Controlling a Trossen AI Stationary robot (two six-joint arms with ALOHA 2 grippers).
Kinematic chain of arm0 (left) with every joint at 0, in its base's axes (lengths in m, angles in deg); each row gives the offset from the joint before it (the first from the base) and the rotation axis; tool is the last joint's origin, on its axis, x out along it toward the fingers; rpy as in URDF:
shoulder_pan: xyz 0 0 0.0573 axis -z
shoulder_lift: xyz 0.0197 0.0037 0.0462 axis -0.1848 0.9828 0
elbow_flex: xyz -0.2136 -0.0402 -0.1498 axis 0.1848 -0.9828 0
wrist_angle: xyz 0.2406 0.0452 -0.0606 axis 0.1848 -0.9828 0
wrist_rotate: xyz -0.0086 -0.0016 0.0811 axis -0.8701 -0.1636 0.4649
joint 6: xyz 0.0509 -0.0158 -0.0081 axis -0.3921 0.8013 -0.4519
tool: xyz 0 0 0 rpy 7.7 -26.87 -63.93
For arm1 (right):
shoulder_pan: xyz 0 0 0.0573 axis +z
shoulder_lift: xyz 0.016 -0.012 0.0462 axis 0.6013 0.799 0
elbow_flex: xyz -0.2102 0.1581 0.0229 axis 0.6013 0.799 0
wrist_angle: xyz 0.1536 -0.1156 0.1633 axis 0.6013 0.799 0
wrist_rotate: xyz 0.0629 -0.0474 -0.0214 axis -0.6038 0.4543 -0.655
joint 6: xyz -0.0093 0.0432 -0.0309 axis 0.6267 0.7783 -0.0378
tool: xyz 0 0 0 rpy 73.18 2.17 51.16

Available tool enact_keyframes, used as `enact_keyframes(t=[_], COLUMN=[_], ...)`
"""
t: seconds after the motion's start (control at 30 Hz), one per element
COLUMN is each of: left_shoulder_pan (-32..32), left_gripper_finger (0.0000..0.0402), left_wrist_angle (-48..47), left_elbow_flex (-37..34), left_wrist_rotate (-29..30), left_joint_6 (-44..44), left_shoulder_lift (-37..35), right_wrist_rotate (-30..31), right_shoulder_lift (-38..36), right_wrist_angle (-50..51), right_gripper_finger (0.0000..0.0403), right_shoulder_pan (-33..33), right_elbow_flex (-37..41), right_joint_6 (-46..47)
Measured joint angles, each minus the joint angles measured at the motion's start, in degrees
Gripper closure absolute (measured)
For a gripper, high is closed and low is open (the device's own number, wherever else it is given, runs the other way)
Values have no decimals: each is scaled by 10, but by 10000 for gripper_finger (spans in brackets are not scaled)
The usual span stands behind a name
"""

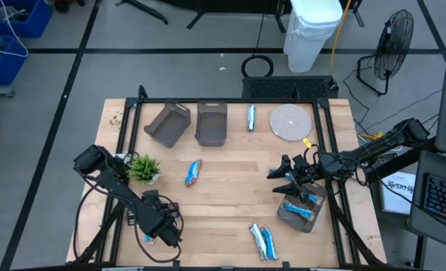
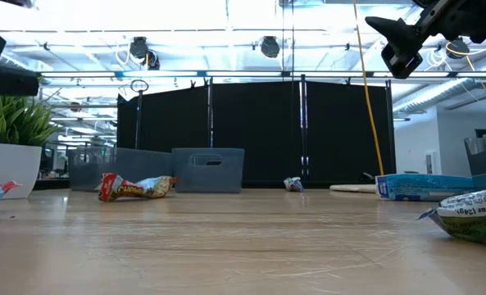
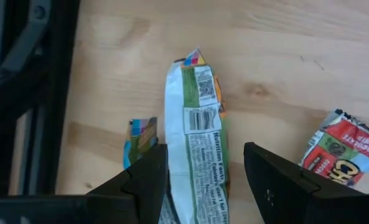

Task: Pick and place Granola Bars by type
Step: Put the yellow granola bar into the bottom black transparent bin

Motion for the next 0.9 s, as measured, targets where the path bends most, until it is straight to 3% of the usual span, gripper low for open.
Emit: enact_keyframes(t=[0.57, 0.7, 0.9], left_shoulder_pan=[2, 2, 2], left_gripper_finger=[187, 212, 286], left_wrist_angle=[97, 97, 97], left_elbow_flex=[-71, -73, -73], left_wrist_rotate=[-11, -19, -19], left_joint_6=[-2, 2, 0], left_shoulder_lift=[0, 0, 0], right_wrist_rotate=[0, 0, 0], right_shoulder_lift=[0, 0, 0], right_wrist_angle=[0, 0, 0], right_gripper_finger=[140, 140, 140], right_shoulder_pan=[0, 0, 0], right_elbow_flex=[0, 0, 0], right_joint_6=[0, 0, 0])
